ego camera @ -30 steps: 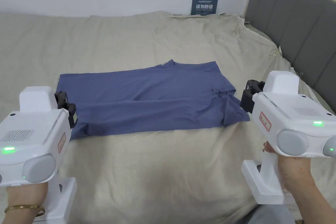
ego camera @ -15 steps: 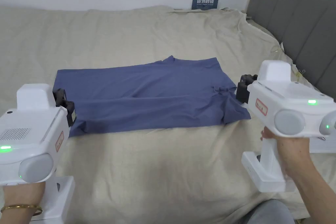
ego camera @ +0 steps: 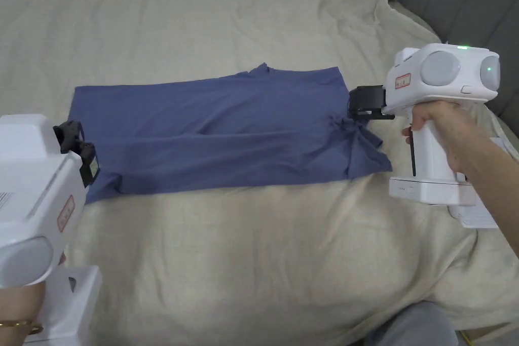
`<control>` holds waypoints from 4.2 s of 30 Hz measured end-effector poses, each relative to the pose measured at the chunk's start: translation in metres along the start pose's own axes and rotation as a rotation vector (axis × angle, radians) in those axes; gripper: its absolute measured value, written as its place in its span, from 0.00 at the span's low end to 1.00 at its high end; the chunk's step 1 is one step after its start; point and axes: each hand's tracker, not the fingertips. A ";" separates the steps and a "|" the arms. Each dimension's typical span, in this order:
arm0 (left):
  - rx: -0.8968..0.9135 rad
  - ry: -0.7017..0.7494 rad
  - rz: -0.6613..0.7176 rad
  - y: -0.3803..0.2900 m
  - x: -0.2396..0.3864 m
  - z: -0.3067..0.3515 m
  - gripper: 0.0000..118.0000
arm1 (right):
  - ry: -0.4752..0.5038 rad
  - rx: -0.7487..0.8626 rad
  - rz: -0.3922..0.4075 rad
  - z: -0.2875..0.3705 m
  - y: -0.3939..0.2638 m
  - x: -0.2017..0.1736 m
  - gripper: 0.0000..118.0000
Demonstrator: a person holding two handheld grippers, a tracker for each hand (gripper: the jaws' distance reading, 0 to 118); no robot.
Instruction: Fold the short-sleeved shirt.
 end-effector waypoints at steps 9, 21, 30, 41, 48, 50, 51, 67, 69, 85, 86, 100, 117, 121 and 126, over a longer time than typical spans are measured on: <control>-0.040 0.033 0.024 -0.008 0.002 -0.016 0.00 | -0.080 -0.174 -0.025 -0.078 -0.021 0.025 0.89; -0.085 0.059 0.033 -0.014 0.006 -0.032 0.00 | -0.038 -0.229 -0.098 -0.114 -0.037 0.025 0.13; -0.189 0.013 0.080 -0.003 -0.013 -0.054 0.50 | -0.042 -0.208 -0.114 -0.101 -0.036 0.022 0.07; -0.526 -0.016 0.126 0.027 -0.071 -0.119 0.99 | -0.051 -0.175 -0.106 -0.087 -0.034 0.018 0.07; -0.791 0.029 0.036 -0.003 -0.087 -0.176 0.98 | -0.039 -0.168 -0.109 -0.084 -0.035 0.020 0.07; -0.855 0.015 0.054 -0.015 -0.087 -0.187 0.95 | -0.045 -0.167 -0.109 -0.084 -0.035 0.019 0.07; -0.856 0.019 0.065 -0.019 -0.088 -0.191 0.91 | -0.046 -0.169 -0.105 -0.086 -0.035 0.020 0.07; -0.861 0.051 -0.049 -0.055 -0.060 -0.200 0.00 | -0.052 -0.177 -0.082 -0.087 -0.041 0.014 0.07; -0.859 0.051 -0.070 -0.050 -0.056 -0.193 0.00 | -0.041 -0.184 -0.073 -0.088 -0.042 0.013 0.07; -0.726 0.051 -0.131 0.008 -0.082 -0.122 0.00 | 0.082 -0.074 -0.093 -0.001 -0.042 0.032 0.07; -0.722 0.049 -0.133 0.008 -0.085 -0.114 0.00 | 0.081 -0.069 -0.081 0.007 -0.048 0.032 0.07; -0.788 0.058 -0.002 -0.083 -0.113 -0.036 0.00 | 0.085 -0.198 -0.135 0.033 -0.181 0.043 0.07; -0.690 0.081 0.070 -0.043 -0.131 -0.018 0.98 | -0.106 -0.002 0.020 0.065 -0.147 0.038 0.92; -0.532 0.091 0.083 -0.005 -0.123 -0.016 0.98 | -0.062 0.164 0.035 0.096 -0.118 0.029 0.92; -0.349 0.023 0.148 0.033 -0.093 -0.013 0.98 | -0.002 0.355 0.051 0.121 -0.097 0.007 0.92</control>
